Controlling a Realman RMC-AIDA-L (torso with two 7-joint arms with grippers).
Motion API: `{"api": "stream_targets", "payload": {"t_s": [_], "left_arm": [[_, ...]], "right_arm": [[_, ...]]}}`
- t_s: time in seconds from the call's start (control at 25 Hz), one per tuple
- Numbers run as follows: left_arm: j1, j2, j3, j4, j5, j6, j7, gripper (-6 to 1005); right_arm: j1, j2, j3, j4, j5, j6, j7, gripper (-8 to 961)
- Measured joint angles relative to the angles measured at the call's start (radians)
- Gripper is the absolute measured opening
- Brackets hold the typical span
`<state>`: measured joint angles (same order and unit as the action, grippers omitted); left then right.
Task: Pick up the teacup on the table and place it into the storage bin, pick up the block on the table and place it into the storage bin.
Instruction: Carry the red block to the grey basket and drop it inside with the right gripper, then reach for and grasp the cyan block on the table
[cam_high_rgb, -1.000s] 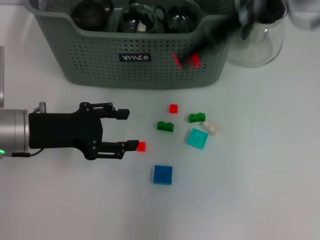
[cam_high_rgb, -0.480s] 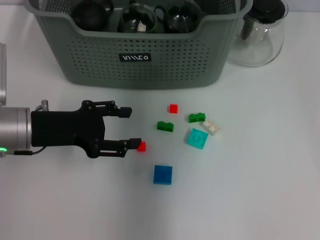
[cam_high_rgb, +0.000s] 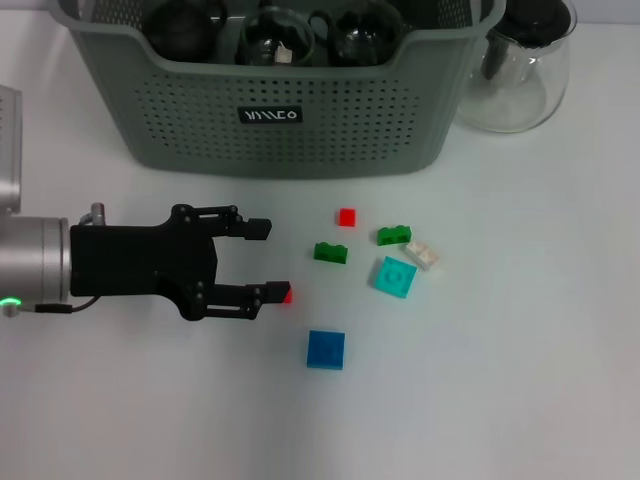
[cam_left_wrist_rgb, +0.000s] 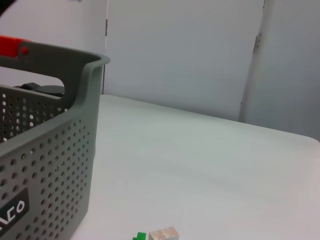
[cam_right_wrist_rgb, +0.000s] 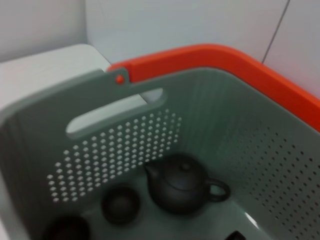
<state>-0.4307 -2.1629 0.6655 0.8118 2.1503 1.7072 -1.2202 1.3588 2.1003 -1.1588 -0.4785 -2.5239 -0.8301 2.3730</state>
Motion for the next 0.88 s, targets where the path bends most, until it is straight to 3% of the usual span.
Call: {"api": "stream_targets", "payload": {"t_s": [0.56,0.88], "left_arm": [[0.001,0.000,-0.005,0.000,0.002,-0.001,0.001,765],[0.001,0.000,-0.006,0.000,0.002,-0.002,0.001,765]], "right_arm": [[-0.009,0.004,-0.040,0.027,0.002,0.037,-0.002,447],[-0.040,0.007,-0.044,-0.065,0.013,0.023,-0.012,768]]}}
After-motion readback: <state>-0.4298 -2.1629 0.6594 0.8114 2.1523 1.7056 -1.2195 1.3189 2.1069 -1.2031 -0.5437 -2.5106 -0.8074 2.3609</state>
